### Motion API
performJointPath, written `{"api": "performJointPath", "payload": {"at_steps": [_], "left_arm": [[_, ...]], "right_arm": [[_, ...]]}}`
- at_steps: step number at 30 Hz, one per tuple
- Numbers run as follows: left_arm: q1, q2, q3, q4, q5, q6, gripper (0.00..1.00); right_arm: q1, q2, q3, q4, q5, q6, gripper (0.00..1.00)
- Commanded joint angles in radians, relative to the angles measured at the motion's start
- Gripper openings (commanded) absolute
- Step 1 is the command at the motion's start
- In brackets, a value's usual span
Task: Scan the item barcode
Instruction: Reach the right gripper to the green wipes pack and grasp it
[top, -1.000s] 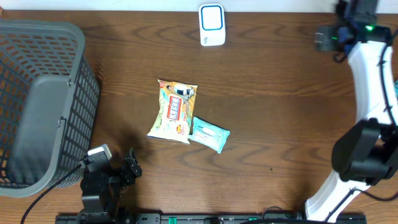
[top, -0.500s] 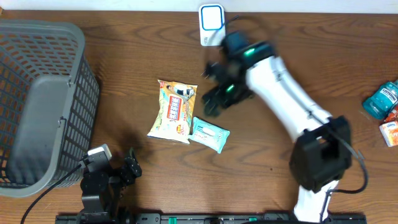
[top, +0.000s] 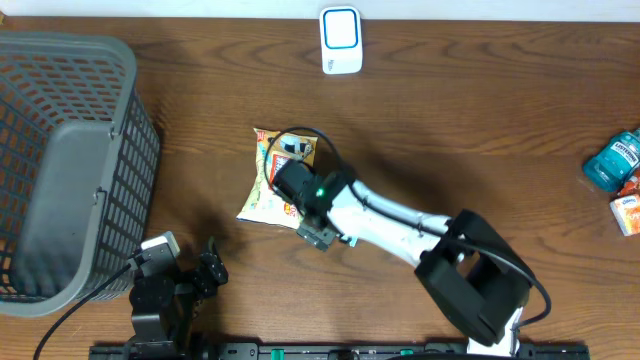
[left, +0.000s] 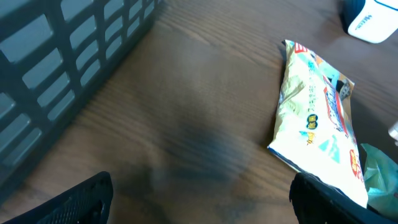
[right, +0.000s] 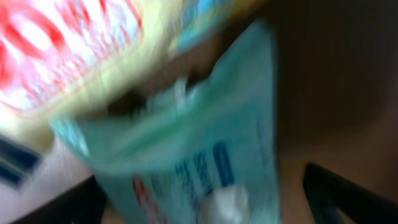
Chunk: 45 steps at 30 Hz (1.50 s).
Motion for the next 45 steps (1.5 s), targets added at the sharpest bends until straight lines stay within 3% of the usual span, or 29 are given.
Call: {"api": "performJointPath", "payload": {"at_steps": [1, 4, 5, 9, 10, 14, 17, 24, 27, 29, 36, 39, 45], "left_arm": [[0.0, -0.005, -0.003, 0.001, -0.009, -0.005, 0.91], [0.0, -0.005, -0.003, 0.001, -0.008, -0.005, 0.91], [0.0, -0.005, -0.003, 0.001, -0.008, -0.005, 0.91], [0.0, -0.005, -0.003, 0.001, -0.009, -0.005, 0.91], [0.0, -0.005, -0.003, 0.001, -0.009, -0.005, 0.91], [0.0, -0.005, -0.003, 0.001, -0.009, -0.005, 0.91], [0.0, -0.005, -0.003, 0.001, -0.008, -0.005, 0.91], [0.0, -0.005, -0.003, 0.001, -0.009, -0.005, 0.91], [0.0, -0.005, -0.003, 0.001, -0.009, -0.005, 0.91], [0.0, -0.005, -0.003, 0.001, -0.008, -0.005, 0.91], [0.0, -0.005, -0.003, 0.001, -0.009, -0.005, 0.91], [0.0, -0.005, -0.003, 0.001, -0.008, -0.005, 0.91], [0.0, -0.005, -0.003, 0.001, -0.008, -0.005, 0.91]], "right_arm": [[0.027, 0.029, -0.106, 0.078, 0.195, 0.03, 0.73], [0.027, 0.029, -0.166, 0.151, 0.204, 0.03, 0.31], [0.027, 0.029, -0.177, 0.161, 0.205, 0.03, 0.22], [0.027, 0.028, -0.179, 0.158, 0.239, 0.074, 0.09], [0.028, 0.027, -0.173, 0.148, 0.249, 0.086, 0.01], [0.026, -0.003, -0.078, 0.01, 0.245, 0.167, 0.01], [-0.004, -0.049, 0.05, -0.126, 0.037, 0.134, 0.01], [-0.191, -0.107, 0.155, -0.385, -0.979, -0.366, 0.01], [-0.278, -0.102, 0.142, -0.489, -1.18, -0.524, 0.01], [-0.328, -0.102, 0.137, -0.515, -1.285, -0.541, 0.01], [-0.433, -0.102, 0.137, -0.573, -1.82, -0.501, 0.01], [-0.446, -0.102, 0.137, -0.573, -1.819, -0.241, 0.01], [-0.446, -0.103, 0.137, -0.597, -1.819, 0.032, 0.01]]}}
